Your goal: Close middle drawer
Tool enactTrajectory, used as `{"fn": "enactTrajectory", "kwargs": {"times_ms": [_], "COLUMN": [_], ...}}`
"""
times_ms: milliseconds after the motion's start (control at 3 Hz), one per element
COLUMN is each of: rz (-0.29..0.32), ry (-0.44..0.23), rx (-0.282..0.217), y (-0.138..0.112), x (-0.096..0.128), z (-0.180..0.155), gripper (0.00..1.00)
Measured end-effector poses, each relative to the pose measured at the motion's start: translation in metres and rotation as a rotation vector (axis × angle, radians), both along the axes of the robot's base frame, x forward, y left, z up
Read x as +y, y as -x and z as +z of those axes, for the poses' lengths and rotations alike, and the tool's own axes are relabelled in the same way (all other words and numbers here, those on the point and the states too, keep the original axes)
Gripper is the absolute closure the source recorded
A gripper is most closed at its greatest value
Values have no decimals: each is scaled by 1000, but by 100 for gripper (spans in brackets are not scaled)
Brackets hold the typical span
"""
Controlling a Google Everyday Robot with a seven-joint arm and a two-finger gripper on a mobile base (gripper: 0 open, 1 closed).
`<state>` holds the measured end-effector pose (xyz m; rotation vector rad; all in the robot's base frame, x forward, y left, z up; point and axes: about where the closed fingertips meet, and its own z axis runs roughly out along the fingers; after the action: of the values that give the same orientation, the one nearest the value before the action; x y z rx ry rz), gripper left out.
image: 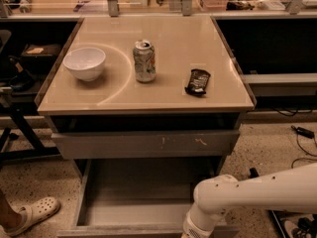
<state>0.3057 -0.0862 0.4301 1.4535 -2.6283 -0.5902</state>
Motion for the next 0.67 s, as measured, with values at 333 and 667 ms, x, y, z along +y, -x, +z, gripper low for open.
{"fn": "enactTrajectory", "kwargs": {"times_ms": [333, 667], "rz": [0, 0], "ry": [0, 0], "rx": [0, 0], "y": [0, 0], "x": [0, 0], "z": [0, 0], "gripper": [36, 12]}}
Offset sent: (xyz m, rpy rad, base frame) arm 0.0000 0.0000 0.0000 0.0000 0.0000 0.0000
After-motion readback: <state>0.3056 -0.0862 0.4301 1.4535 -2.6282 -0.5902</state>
